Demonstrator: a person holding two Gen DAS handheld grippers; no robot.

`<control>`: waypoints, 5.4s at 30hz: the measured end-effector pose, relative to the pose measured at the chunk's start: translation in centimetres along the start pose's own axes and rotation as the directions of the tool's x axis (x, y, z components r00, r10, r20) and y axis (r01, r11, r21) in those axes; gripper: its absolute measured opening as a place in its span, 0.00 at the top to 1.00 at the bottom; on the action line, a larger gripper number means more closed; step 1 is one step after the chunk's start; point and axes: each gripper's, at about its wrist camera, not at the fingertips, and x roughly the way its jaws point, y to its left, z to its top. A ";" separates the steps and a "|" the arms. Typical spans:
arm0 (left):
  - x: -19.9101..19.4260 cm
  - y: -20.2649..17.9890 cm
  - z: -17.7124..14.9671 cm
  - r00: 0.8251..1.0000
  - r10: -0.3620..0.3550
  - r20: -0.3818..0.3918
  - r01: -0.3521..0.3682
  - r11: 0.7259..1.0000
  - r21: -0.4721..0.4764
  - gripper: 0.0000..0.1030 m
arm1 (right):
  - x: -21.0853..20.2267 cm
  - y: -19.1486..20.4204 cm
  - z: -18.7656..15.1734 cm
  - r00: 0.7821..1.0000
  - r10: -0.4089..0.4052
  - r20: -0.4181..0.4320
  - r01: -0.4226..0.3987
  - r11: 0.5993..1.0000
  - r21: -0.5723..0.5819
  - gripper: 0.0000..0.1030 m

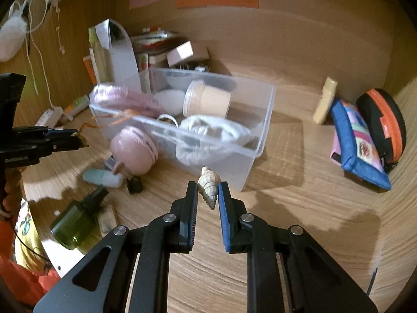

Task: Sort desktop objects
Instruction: 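Carry the seashell and bead string into the clear box and open both tools, then grasp the pink round fan with the right tool while the left tool grasps the blue Max box, then lower the pink fan and Max box into the clear box and open both tools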

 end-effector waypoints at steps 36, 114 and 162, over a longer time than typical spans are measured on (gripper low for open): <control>6.3 -4.8 5.9 1.000 0.010 -0.006 -0.009 0.990 0.142 0.70 | 2.6 -1.4 3.6 0.994 -0.084 0.074 0.082 0.996 0.028 0.86; 7.9 -1.1 -0.4 0.977 0.091 -0.191 -0.080 0.995 0.064 0.38 | 3.9 4.1 0.8 0.997 0.074 0.036 -0.078 0.990 0.114 0.39; 0.1 -2.8 7.5 0.993 -0.010 0.119 0.000 0.996 0.084 0.74 | 0.5 -0.8 5.2 0.987 0.038 0.158 -0.064 0.985 0.160 0.39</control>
